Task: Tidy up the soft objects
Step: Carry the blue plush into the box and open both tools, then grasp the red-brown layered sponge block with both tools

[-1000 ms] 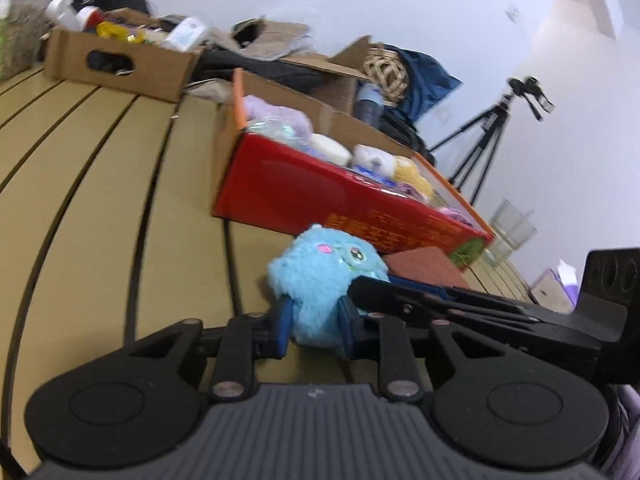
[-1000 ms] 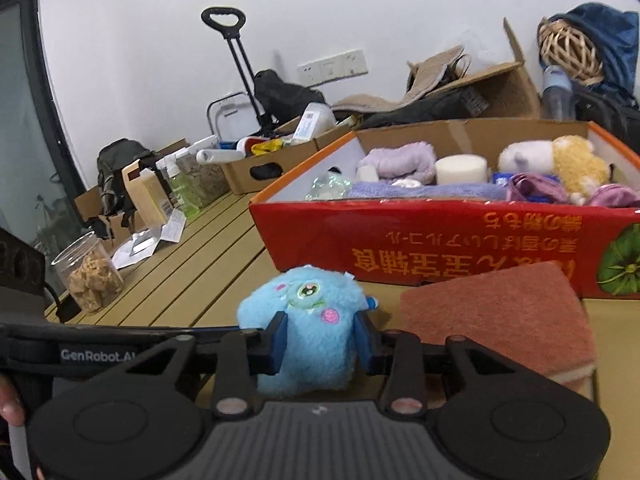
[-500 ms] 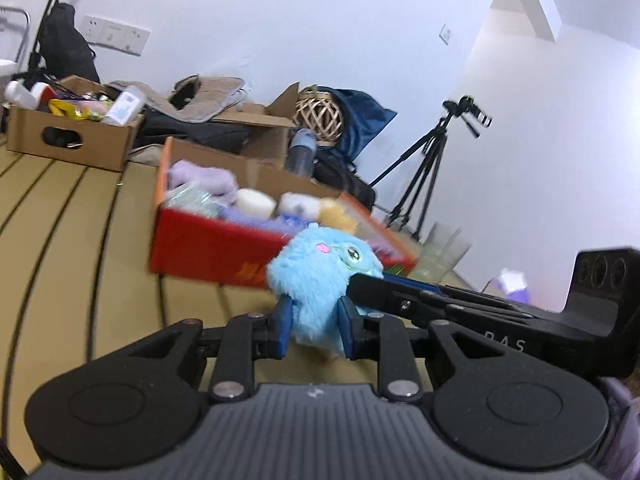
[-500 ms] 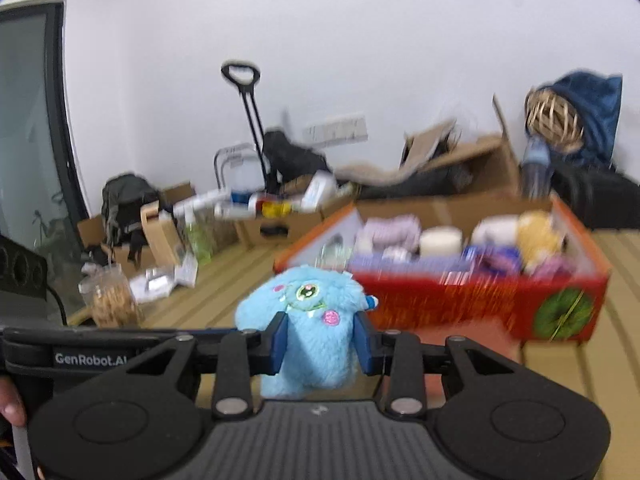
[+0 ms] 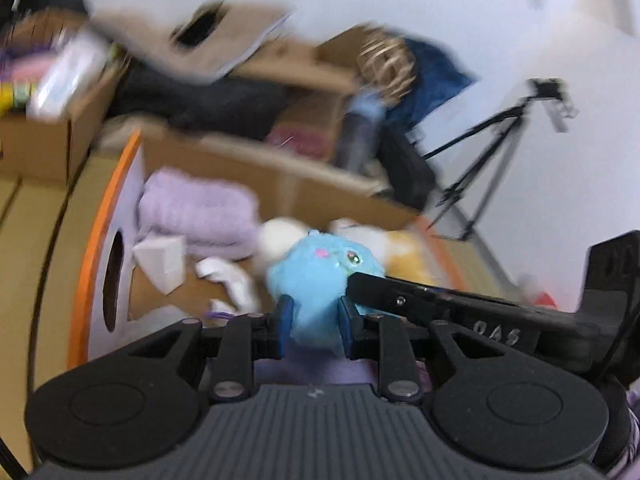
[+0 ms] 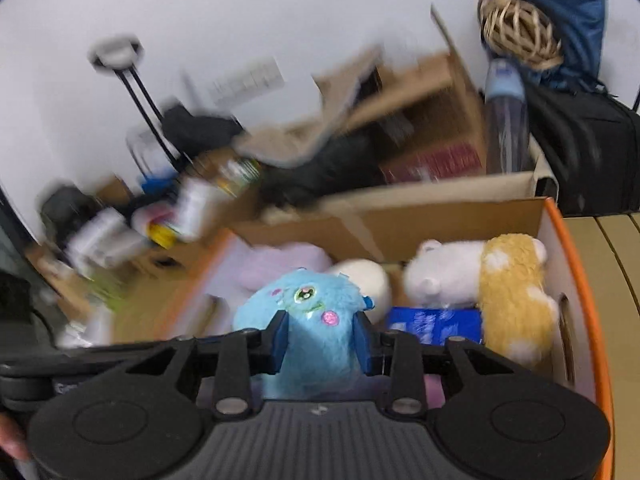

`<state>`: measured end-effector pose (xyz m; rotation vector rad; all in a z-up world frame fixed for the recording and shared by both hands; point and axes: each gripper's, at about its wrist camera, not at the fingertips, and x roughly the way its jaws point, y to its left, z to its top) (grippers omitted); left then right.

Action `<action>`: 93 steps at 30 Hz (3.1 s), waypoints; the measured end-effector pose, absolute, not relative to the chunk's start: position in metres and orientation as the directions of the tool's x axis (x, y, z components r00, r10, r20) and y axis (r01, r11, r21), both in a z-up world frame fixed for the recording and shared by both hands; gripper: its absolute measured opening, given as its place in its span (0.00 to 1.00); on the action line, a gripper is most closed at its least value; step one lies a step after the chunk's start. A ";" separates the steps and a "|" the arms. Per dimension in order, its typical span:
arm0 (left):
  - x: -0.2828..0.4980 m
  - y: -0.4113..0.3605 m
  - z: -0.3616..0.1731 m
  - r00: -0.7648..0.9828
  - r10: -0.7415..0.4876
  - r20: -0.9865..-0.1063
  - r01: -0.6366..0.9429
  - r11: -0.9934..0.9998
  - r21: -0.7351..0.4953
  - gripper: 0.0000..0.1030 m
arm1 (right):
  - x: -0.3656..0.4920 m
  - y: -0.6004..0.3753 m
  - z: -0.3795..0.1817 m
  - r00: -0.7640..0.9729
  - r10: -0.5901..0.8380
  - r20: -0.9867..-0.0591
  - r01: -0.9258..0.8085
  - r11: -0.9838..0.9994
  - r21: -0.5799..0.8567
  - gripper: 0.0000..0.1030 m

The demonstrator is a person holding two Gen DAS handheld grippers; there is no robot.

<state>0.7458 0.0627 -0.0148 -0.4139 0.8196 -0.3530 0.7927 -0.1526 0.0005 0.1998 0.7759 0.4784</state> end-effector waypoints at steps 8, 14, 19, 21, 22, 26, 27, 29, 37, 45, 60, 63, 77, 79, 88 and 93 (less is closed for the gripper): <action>0.752 0.075 -0.033 0.627 -0.470 -0.621 0.182 0.864 -0.470 0.22 | 0.812 -0.132 -0.037 0.493 0.498 -0.713 -0.418 0.855 0.308 0.36; 0.732 0.074 -0.013 0.646 -0.449 -0.617 0.186 0.877 -0.443 0.34 | 0.793 -0.128 -0.024 0.516 0.474 -0.714 -0.431 0.864 0.262 0.44; 0.687 0.090 0.043 0.716 -0.419 -0.558 0.204 0.891 -0.406 0.38 | 0.744 -0.148 0.037 0.628 0.459 -0.628 -0.435 0.877 0.206 0.47; 0.660 0.094 0.068 0.741 -0.410 -0.533 0.220 0.897 -0.384 0.40 | 0.721 -0.157 0.064 0.663 0.452 -0.597 -0.433 0.882 0.187 0.49; 0.646 0.096 0.080 0.754 -0.410 -0.514 0.230 0.897 -0.378 0.44 | 0.711 -0.161 0.076 0.678 0.450 -0.581 -0.433 0.884 0.179 0.50; 0.578 0.096 0.124 0.808 -0.395 -0.437 0.269 0.908 -0.322 0.54 | 0.645 -0.181 0.123 0.756 0.440 -0.485 -0.427 0.893 0.144 0.50; 0.560 0.094 0.132 0.819 -0.387 -0.422 0.275 0.912 -0.303 0.55 | 0.625 -0.186 0.133 0.776 0.437 -0.455 -0.426 0.895 0.134 0.50; 0.525 0.092 0.142 0.846 -0.366 -0.388 0.282 0.924 -0.258 0.64 | 0.589 -0.196 0.148 0.800 0.444 -0.403 -0.430 0.893 0.130 0.53; 0.357 0.081 0.120 0.955 -0.221 -0.200 0.212 0.975 -0.063 0.81 | 0.423 -0.222 0.130 0.874 0.411 -0.259 -0.432 0.902 -0.027 0.73; 0.237 0.080 0.083 0.986 -0.100 -0.137 0.097 0.995 -0.030 0.94 | 0.280 -0.231 0.066 0.940 0.295 -0.169 -0.307 0.950 -0.049 0.84; 0.261 0.093 0.024 0.943 -0.041 -0.330 0.014 0.996 -0.084 0.98 | 0.293 -0.230 0.010 0.873 0.332 -0.357 -0.354 0.935 0.004 0.93; 0.296 0.089 0.011 0.919 -0.045 -0.392 0.008 0.995 -0.096 0.98 | 0.325 -0.234 -0.007 0.857 0.317 -0.407 -0.323 0.945 0.054 0.91; 0.502 0.024 -0.011 0.807 -0.275 -0.522 0.206 0.960 -0.189 0.77 | 0.526 -0.224 -0.024 0.777 0.377 -0.505 -0.347 0.925 0.157 0.74; 0.535 0.015 -0.022 0.773 -0.302 -0.557 0.223 0.953 -0.208 0.61 | 0.564 -0.215 -0.028 0.761 0.376 -0.528 -0.341 0.925 0.168 0.64; 0.583 0.021 -0.065 0.692 -0.481 -0.538 0.241 0.857 -0.455 0.40 | 0.629 -0.212 -0.068 0.690 0.508 -0.515 -0.367 0.859 0.357 0.32; 0.586 0.023 -0.067 0.695 -0.488 -0.527 0.243 0.850 -0.467 0.40 | 0.640 -0.222 -0.077 0.665 0.556 -0.500 -0.347 0.822 0.452 0.37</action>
